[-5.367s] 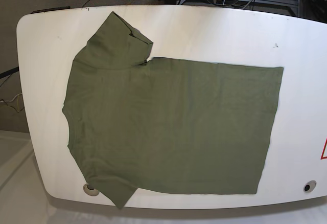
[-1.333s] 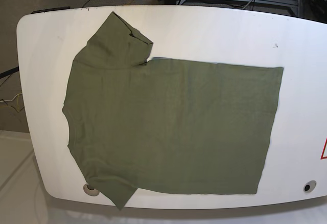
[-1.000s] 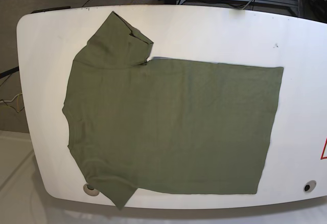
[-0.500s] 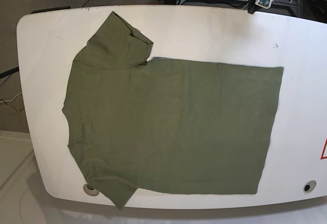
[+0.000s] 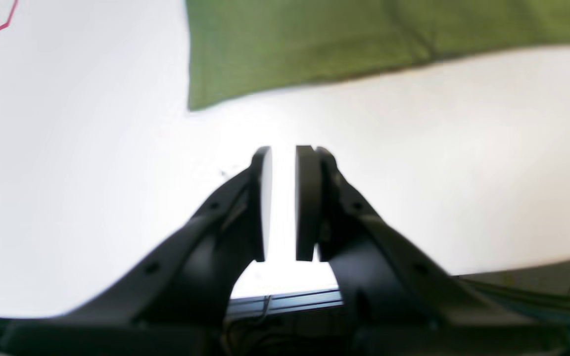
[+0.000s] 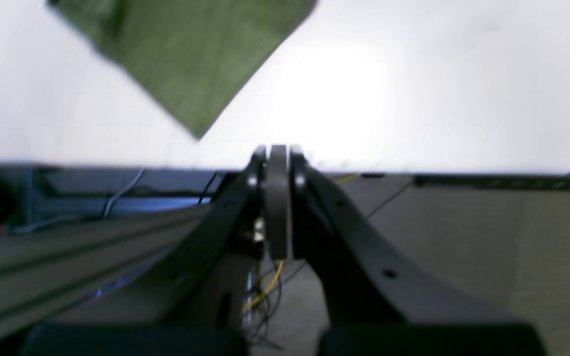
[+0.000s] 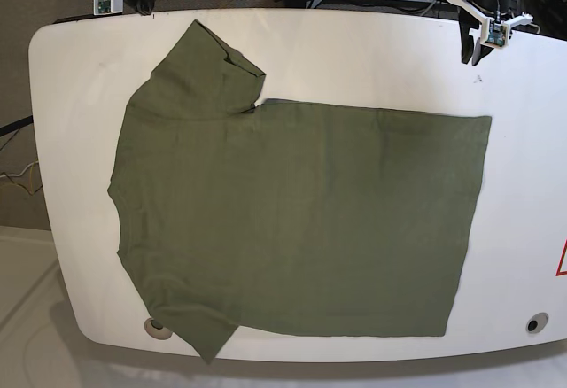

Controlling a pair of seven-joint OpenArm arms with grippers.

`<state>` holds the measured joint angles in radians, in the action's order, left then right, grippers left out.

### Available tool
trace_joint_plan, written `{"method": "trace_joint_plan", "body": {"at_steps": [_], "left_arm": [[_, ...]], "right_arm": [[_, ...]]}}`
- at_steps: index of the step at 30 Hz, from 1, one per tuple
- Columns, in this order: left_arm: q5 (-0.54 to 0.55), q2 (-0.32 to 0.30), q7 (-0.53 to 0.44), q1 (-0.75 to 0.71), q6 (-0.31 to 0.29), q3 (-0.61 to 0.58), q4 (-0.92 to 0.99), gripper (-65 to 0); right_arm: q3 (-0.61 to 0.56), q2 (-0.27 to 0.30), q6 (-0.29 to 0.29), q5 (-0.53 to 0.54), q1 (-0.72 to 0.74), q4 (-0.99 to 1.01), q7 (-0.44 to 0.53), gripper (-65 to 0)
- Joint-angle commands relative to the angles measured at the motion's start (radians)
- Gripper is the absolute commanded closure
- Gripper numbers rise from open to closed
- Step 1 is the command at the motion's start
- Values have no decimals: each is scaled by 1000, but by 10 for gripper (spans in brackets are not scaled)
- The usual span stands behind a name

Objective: Fold the T-shirt properly
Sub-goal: 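Lower both grippers toward the shirt's collar-side corners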

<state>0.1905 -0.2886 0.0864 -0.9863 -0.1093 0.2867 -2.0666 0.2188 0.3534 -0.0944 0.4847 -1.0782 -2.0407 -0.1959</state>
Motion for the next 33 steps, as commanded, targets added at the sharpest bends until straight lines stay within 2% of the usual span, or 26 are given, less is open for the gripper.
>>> {"method": "trace_joint_plan", "body": {"at_steps": [1, 6, 10, 16, 20, 22, 26, 30, 33], "left_arm": [[52, 1, -24, -4, 5, 30, 4, -55], [70, 2, -43, 13, 5, 39, 10, -45], [68, 2, -63, 22, 6, 38, 14, -64], [73, -1, -105, 61, -2, 40, 18, -194], [85, 1, -121, 90, -14, 50, 28, -247], [106, 6, -110, 106, -65, 60, 33, -276], [131, 11, -110, 133, -135, 72, 46, -279], [142, 13, -104, 152, -175, 75, 50, -274], [135, 12, -91, 147, -182, 66, 49, -260]], "right_arm": [[52, -51, -73, 22, 36, -1, 23, 0], [105, -102, -115, 30, 98, -3, 12, 0], [136, -113, -107, 35, 149, -8, -18, -39], [193, -131, -87, 56, 238, -4, -107, -173], [207, -139, -75, 67, 301, 15, -167, -214], [210, -153, -71, 88, 377, 40, -218, -222], [226, -161, -73, 106, 430, 64, -287, -211], [238, -170, -80, 113, 460, 75, -354, -204], [248, -179, -94, 117, 474, 70, -428, -201]]}}
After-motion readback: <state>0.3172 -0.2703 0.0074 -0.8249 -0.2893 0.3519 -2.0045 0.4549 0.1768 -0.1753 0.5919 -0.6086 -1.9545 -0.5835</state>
